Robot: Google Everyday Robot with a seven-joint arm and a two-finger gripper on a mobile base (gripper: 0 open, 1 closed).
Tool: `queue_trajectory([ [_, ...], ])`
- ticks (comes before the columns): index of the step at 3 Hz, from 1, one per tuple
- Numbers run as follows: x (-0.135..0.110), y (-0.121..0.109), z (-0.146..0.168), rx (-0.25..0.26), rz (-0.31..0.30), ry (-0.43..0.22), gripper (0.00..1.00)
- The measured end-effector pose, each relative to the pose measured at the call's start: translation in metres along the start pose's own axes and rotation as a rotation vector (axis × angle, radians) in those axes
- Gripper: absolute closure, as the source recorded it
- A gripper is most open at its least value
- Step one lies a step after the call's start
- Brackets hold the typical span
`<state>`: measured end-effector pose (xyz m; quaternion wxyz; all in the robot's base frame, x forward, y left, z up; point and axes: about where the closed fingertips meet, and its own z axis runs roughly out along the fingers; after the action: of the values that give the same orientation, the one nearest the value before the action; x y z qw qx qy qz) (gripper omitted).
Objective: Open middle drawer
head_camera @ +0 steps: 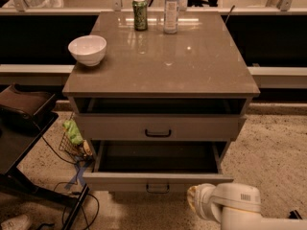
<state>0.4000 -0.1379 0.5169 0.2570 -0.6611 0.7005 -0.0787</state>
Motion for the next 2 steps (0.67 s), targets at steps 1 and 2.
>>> queue_trajectory([
  [1, -0.009, -0.038, 0.043, 0.025, -0.039, -0.015, 1.0],
  [2, -0.014, -0.061, 0.07, 0.04, -0.054, -0.023, 1.0],
])
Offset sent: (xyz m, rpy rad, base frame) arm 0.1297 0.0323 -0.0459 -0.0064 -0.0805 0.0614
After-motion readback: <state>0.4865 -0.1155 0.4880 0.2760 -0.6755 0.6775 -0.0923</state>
